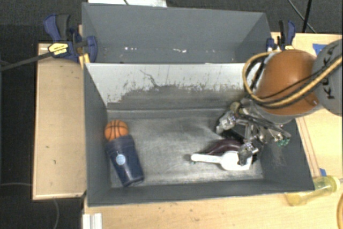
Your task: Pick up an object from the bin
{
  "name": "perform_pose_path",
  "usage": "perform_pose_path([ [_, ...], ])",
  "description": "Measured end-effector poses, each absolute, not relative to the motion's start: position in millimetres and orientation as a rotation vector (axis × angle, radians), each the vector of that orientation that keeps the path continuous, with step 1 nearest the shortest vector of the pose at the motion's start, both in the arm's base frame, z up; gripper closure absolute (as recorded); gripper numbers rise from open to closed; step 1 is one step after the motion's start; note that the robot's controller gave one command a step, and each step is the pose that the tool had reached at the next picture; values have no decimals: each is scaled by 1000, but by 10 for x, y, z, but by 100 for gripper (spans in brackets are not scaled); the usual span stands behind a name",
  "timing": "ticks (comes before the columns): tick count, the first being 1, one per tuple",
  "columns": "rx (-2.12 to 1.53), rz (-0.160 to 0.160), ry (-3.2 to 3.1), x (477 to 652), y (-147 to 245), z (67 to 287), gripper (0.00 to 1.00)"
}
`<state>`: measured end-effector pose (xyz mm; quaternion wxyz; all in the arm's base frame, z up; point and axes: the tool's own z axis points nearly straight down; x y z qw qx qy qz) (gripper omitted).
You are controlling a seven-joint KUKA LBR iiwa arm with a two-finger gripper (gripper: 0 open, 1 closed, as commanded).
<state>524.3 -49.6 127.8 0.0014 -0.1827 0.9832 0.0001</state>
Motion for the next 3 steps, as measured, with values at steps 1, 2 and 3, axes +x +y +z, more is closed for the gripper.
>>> perform_pose_path([
  [1, -687, 0, 3058, 5201, -884, 729, 100],
  [2, -688, 0, 3058, 5201, -884, 729, 100],
  [3, -671, 1, 3068, 5399, -729, 2786, 100],
])
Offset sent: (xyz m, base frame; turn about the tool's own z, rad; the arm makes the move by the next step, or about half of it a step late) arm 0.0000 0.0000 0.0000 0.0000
